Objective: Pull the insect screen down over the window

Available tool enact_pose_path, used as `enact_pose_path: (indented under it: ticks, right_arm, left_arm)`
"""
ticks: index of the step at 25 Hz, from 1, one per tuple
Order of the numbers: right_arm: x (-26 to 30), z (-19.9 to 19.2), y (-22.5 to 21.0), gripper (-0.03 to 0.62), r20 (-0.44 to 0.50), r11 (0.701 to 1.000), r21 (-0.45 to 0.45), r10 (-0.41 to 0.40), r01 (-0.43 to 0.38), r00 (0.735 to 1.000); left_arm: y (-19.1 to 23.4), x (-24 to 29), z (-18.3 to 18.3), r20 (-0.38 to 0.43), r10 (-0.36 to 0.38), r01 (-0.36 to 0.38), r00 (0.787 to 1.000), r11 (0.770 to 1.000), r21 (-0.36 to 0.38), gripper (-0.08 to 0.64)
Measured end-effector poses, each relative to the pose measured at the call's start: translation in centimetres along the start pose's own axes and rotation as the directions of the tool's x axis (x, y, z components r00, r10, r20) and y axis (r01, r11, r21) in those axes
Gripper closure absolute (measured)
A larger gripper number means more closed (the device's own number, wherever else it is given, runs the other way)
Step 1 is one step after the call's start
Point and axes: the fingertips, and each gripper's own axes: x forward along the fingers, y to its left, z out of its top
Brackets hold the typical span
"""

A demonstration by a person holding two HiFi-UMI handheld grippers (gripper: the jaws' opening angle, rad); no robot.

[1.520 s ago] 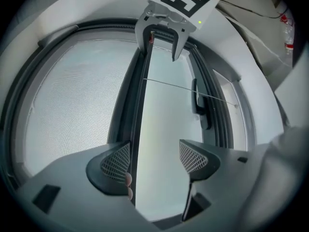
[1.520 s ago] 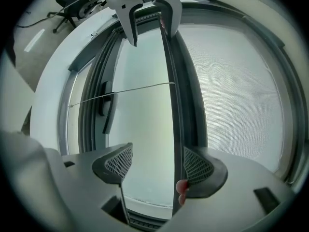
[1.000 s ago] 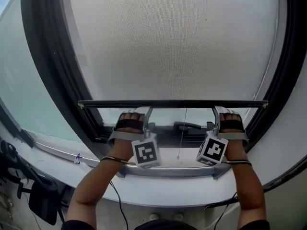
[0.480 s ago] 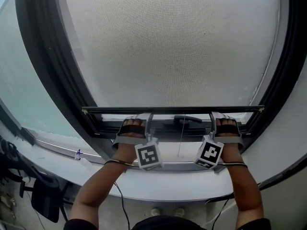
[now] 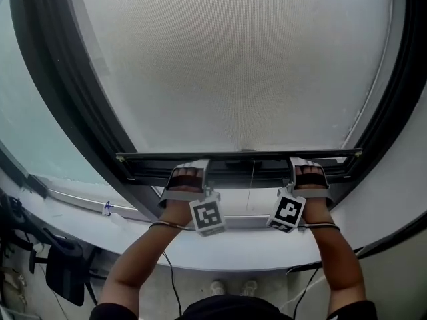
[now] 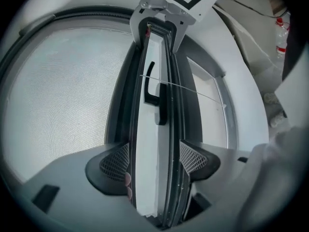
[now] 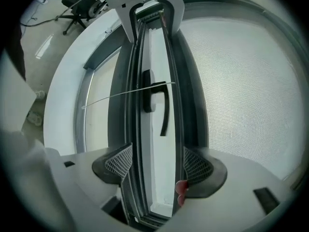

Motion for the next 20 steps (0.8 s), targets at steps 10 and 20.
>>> enact_pose_path:
  ticks: [10,20]
  right_arm:
    - [1.4,0.0,4.6,0.278,0.000,0.999,0.026,0.038,-0.038,0.999]
    - [2.8,0.1,8.6,0.278,-0.020,0.997,0.027,0.070,-0.069,0.997]
  left_arm:
    - [-4.5,1.2,-0.3,-0.034,-0.062,0.062,0.998,0.998,-0.001,0.238]
    - [-8.6,2.9,-0.7,-0.060,-0.095,0.093,0.994,0.995,-0.028,0.238]
